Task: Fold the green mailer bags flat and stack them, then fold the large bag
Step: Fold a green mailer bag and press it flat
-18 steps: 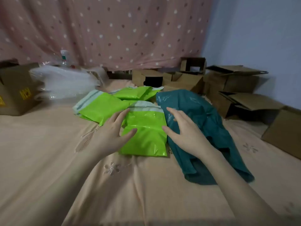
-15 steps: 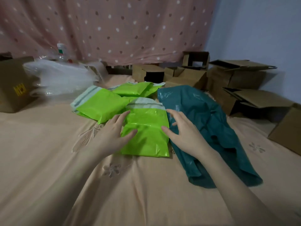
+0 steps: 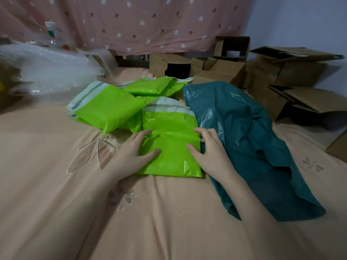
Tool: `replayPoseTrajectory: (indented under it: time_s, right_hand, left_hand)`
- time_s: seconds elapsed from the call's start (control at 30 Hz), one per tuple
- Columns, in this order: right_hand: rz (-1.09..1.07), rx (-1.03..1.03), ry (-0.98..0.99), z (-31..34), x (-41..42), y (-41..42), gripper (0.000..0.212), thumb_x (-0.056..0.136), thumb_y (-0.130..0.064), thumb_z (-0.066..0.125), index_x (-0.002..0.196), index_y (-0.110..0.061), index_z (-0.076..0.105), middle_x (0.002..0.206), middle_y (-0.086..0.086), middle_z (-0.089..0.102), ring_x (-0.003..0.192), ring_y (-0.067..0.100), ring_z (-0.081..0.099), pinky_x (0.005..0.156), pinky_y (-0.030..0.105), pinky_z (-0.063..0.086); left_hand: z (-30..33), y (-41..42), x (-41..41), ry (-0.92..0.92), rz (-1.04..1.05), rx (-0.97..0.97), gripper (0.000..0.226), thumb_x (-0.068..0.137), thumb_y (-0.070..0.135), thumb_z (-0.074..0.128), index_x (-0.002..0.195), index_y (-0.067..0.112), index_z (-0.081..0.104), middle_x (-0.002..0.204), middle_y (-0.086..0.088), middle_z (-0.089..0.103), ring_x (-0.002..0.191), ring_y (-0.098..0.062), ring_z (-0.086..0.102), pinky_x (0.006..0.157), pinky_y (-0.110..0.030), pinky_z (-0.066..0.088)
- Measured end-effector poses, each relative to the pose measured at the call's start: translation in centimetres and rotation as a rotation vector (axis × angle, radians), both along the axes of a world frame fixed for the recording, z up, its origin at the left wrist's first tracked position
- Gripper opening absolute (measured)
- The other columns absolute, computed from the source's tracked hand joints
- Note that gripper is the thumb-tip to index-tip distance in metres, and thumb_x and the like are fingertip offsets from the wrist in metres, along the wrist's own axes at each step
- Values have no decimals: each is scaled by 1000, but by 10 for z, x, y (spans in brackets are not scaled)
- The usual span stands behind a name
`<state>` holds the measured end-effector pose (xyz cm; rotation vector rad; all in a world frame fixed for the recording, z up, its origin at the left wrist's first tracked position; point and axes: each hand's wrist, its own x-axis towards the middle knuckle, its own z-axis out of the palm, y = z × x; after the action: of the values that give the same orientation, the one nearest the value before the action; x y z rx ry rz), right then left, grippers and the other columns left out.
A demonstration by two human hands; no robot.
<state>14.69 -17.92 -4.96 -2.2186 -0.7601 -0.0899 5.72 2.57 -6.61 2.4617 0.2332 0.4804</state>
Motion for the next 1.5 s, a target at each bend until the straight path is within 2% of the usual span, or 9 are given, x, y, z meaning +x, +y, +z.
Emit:
replayPoseTrajectory:
  time_s: [0.33, 0.47, 0.6, 0.7, 0.9, 1.07, 1.17, 1.33, 1.5]
  right_hand:
    - [-57, 389, 296, 2, 0, 1, 71, 73, -2, 75, 128, -20, 35, 129, 6, 42, 87, 12, 60, 78, 28, 52]
    - [-36, 584, 402, 8, -2, -3, 83, 73, 9, 71, 134, -26, 27, 115, -6, 45, 96, 3, 56, 75, 20, 48]
    - [-17, 765, 552, 11, -2, -5, 84, 76, 13, 66, 138, -24, 24, 114, 7, 60, 94, 11, 62, 79, 26, 51]
    - [18, 859, 643, 14, -1, -4, 67, 79, 9, 64, 132, -19, 34, 98, 3, 67, 81, 10, 68, 71, 23, 54]
    - [120, 858, 653, 13, 0, -4, 22, 81, 5, 64, 98, -9, 67, 92, 3, 74, 85, 16, 70, 69, 22, 54]
    - [64, 871, 578, 13, -3, -2, 22, 82, 9, 61, 95, -9, 67, 94, 4, 72, 86, 15, 69, 72, 24, 55]
    - [13, 895, 553, 19, -8, -2, 22, 84, 8, 59, 97, -8, 65, 95, 7, 70, 85, 16, 68, 75, 27, 55]
    - [-3, 1036, 595, 35, -27, -2, 23, 86, 5, 56, 105, -8, 62, 99, 9, 69, 93, 23, 66, 85, 38, 52]
    - [318, 1110, 721, 48, -52, -11, 39, 77, 6, 53, 113, -7, 54, 100, 9, 65, 94, 21, 63, 87, 35, 50]
  left_hand:
    - [5, -2, -5, -195, -53, -444, 63, 68, 10, 80, 118, 34, 50, 129, 1, 37, 121, -14, 47, 106, -30, 38]
    - [10, -8, -11, -255, -106, -700, 62, 63, 25, 85, 115, 38, 54, 137, 1, 42, 125, -12, 49, 103, -40, 44]
    - [14, -14, -9, -328, -43, -951, 49, 73, 16, 74, 117, 19, 54, 118, 3, 60, 111, -13, 57, 80, -18, 52]
    - [16, -15, -8, -351, -14, -937, 37, 79, -1, 66, 109, 17, 57, 89, 3, 61, 83, -8, 60, 71, -16, 51]
    - [17, -11, -3, -330, -69, -767, 28, 82, -1, 65, 98, 22, 64, 91, 6, 65, 85, -3, 59, 84, -25, 45]
    - [17, -21, 0, -330, 166, -60, 26, 85, 21, 62, 111, 19, 63, 125, -2, 55, 113, -17, 51, 96, -28, 38]
    - [33, -50, -9, -342, 68, 204, 39, 86, 39, 44, 114, 19, 63, 115, -1, 58, 98, -22, 55, 86, -29, 39]
    - [49, -94, -14, -122, -110, 243, 81, 77, 70, 27, 144, 25, 29, 144, 5, 37, 126, -19, 41, 103, -30, 32]
    - [58, -103, -15, -176, -143, 21, 86, 75, 66, 47, 147, 28, 20, 145, 5, 35, 132, -12, 35, 104, -28, 33]
